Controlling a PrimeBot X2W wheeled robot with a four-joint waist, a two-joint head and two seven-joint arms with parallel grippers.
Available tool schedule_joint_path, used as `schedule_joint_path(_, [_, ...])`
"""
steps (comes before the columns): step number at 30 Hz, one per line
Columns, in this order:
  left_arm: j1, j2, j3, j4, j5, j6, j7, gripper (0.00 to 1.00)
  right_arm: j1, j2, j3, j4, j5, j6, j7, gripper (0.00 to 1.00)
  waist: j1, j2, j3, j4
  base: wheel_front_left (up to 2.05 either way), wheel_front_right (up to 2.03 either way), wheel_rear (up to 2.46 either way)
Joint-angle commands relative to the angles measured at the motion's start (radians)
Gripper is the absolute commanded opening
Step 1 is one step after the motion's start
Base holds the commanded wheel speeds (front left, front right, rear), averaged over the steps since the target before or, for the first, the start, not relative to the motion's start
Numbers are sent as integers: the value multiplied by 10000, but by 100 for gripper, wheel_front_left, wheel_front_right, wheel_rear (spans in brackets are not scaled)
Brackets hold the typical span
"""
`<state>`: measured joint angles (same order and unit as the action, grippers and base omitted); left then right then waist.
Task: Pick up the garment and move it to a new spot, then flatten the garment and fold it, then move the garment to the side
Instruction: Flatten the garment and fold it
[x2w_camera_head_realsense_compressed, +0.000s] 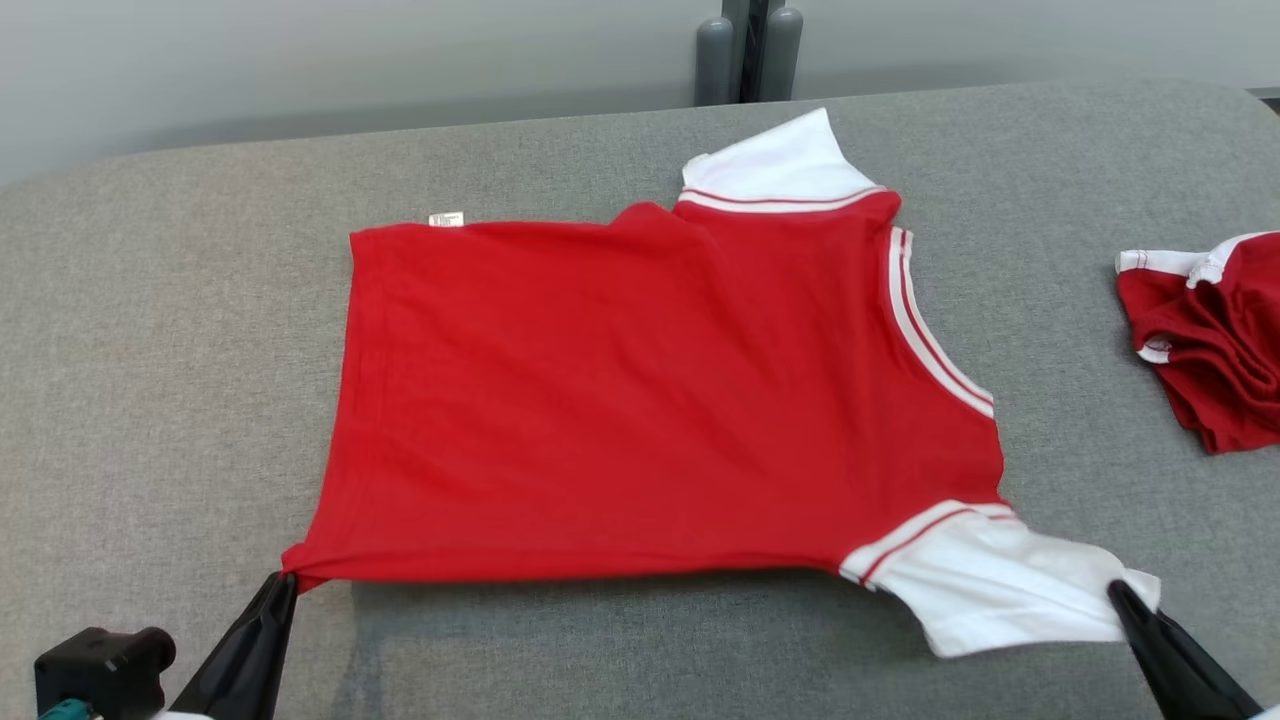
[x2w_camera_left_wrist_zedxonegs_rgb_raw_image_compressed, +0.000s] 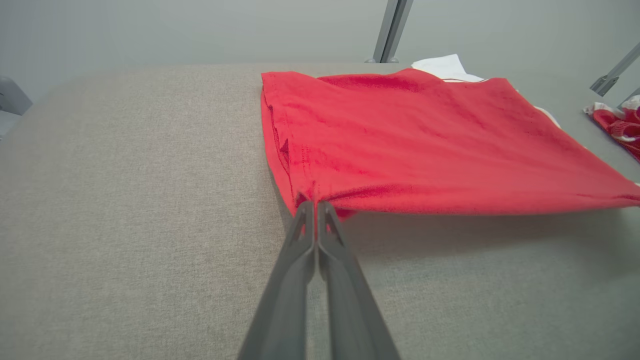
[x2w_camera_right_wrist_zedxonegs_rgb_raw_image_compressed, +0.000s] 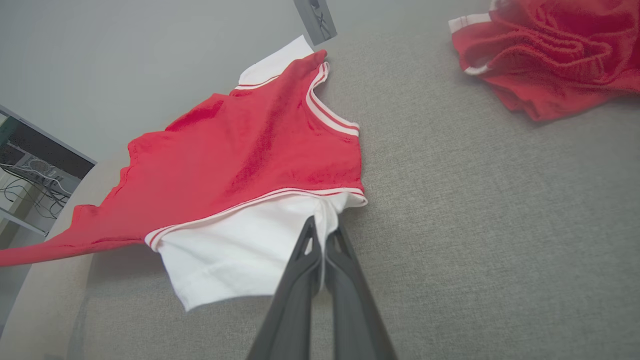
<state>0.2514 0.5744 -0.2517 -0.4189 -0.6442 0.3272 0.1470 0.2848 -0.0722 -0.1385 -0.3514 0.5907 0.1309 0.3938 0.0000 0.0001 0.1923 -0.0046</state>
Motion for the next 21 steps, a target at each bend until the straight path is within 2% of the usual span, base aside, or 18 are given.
schedule_joint_path(1, [218,186,112,-261,79,169,186,0,263,71,-341,-416,-216,-3,441,0,0,-1,-1,26,0,0,0])
schedule_joint_path(10, [337,514,158,-737,48,364,712,0,143,195,-1009,-1115,-593,-3,1631,0,0,-1,166,32,0,0,0])
schedule_joint_path(16, [-323,669,99,-776,91,63,848,0,-1045,195,-494,-1143,-1142,-3,2194,0,0,-1,599,26,0,0,0])
schedule_joint_path(21, [-1292,662,3,-366,17,-324,884,0,-2634,-259,44,-595,-1590,-3,2687,0,0,-1,1171,73,0,0,0])
